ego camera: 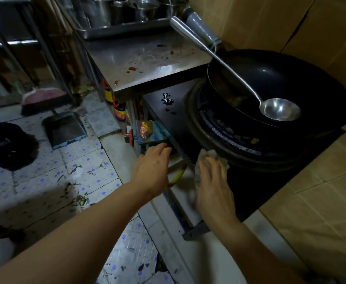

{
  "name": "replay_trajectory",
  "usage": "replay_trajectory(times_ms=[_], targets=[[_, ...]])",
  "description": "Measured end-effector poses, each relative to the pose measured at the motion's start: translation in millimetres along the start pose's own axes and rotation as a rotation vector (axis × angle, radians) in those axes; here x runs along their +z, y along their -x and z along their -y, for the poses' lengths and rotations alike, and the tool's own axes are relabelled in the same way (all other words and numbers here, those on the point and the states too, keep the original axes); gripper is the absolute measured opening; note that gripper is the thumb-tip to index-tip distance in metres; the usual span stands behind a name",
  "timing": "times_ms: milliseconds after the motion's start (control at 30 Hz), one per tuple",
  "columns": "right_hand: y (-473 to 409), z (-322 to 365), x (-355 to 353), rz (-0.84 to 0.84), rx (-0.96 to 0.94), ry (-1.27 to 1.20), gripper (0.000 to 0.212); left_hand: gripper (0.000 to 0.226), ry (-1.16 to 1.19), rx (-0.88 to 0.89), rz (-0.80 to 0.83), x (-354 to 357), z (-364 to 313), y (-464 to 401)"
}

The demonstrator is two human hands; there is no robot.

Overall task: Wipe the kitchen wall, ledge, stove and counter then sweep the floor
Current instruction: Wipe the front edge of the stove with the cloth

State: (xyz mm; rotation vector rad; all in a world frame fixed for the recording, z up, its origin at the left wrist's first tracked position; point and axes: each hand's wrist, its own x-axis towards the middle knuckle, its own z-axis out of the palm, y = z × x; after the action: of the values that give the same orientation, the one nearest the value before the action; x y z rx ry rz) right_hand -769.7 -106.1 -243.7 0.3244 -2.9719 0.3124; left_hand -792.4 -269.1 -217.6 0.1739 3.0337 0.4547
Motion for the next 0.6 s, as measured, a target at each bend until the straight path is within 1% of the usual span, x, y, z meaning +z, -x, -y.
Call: replay_trajectory(times_ms=[100,200,267,400,500,600], targets=[[-18.6,8.6,0.5,-0.001,0.031,-0.051,0.071,0.069,-0.016,-0.001,0.035,1.5,-3.8,3.1],[-52.1,22.9,-6.9,0.114,-0.034,-0.059,0.073,0.070,-0.045,0.000,0.055,0.2,-10.6,6.0],[-55.6,19.6,-13.7,0.153,-0.049,-0.054,0.074,0.068,-0.050,0.006,0.060,0.2,-18.8,7.5],[-23.0,2.7,-19.9,0.166,-0.040,-0.059,0.080,0.068,-0.036,0.027,0.051,5.2,-39.7,8.4],[20.6,-16.5,-20.8,0.082,-0.004,-0.049,0.082,0.071,-0.017,0.050,0.042,11.1,-54.5,9.2],[54.5,-35.1,-23.4,0.065,0.045,-0.055,0.079,0.072,-0.011,0.094,0.062,19.8,-64.9,13.4]])
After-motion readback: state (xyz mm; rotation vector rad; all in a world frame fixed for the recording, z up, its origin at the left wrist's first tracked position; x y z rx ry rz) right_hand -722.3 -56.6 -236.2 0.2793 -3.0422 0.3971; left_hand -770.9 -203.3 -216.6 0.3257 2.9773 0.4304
